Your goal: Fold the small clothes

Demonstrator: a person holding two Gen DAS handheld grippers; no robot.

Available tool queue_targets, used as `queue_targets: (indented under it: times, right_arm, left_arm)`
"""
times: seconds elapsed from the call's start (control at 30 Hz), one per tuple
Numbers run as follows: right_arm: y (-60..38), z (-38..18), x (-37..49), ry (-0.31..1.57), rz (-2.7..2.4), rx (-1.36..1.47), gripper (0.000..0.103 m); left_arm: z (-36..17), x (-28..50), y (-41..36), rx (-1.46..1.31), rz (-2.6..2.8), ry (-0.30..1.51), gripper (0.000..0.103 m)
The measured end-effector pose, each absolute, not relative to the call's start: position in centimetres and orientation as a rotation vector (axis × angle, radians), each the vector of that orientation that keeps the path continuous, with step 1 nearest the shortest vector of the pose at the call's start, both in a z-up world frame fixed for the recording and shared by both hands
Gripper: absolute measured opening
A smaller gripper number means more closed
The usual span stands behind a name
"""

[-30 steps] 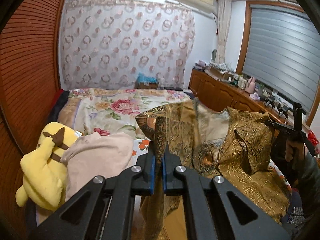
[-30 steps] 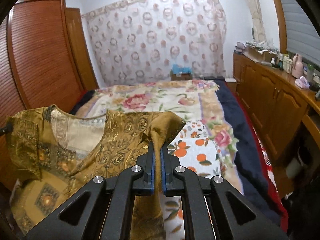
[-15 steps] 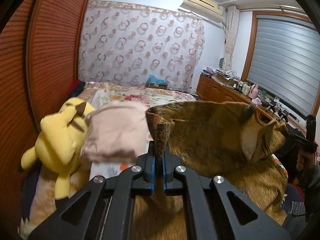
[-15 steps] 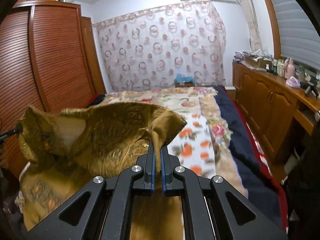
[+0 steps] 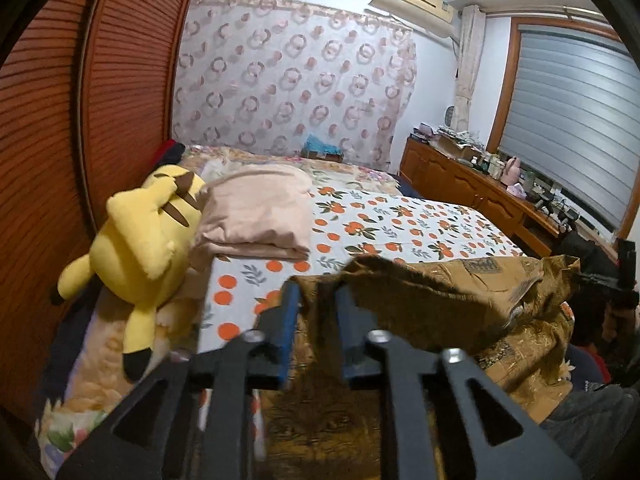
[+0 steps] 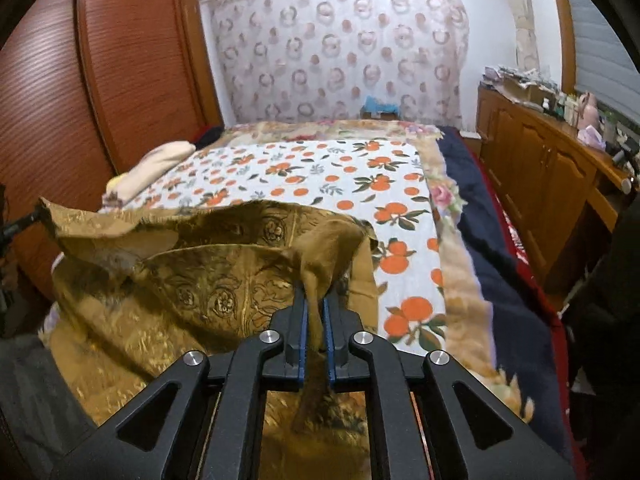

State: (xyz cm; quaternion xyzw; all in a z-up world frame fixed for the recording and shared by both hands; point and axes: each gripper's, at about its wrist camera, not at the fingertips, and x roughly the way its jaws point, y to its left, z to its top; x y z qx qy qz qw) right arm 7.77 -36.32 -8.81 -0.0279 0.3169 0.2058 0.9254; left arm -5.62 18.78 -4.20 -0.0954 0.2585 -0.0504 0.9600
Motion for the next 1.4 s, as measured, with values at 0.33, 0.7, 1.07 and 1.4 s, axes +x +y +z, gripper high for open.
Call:
queue_targets:
  times: [0.33,0.7,1.07,1.4]
  right_arm:
    - [-37.7,-6.1,7.9,0.564,0.325,-0.111,0.038]
    - [-34.6,-7.0,13.4,0.573,0.367,-0.158,0.053]
    - [-34.3,-10.6,17.8,0.701,0.411,-0.142,0.058]
    - [-33.2,-13.5,19.6,0.814,0.392,-0.156,0.058]
  left_arm:
    - [-3.0,-4.4,20.2,-0.158,-0.079,0.508,0.058]
    - [-5.7,2.3,20.3,-0.096,-0.073,0.618,0.058]
    - [-9.7,6.1,19.4,-0.081,-0.113,0.770,0.058]
    - [-11.3,7.3,18.3,-0.085,-0.157,0.871,0.058]
